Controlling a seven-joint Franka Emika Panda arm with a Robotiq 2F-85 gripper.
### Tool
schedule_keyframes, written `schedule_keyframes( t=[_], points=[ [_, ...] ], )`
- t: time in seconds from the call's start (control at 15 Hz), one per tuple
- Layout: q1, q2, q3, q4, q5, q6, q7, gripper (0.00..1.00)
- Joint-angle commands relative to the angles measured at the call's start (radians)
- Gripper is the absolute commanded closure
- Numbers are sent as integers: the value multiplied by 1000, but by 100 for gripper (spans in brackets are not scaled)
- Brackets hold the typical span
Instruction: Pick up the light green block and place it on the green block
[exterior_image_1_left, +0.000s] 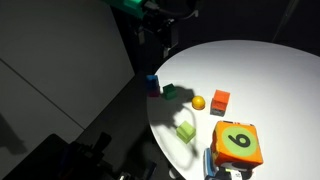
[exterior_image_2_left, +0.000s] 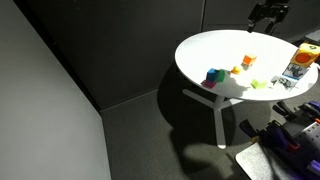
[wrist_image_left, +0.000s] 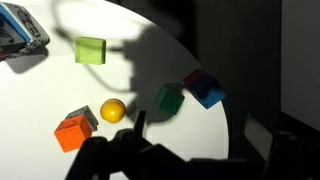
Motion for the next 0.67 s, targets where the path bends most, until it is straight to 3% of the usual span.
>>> schedule_keyframes(
  t=[0.0,0.6],
  points=[
    [-10,0,10,2,0,-3,0,0],
    [-18,106,8,-17,-23,107,-4,0]
  ],
)
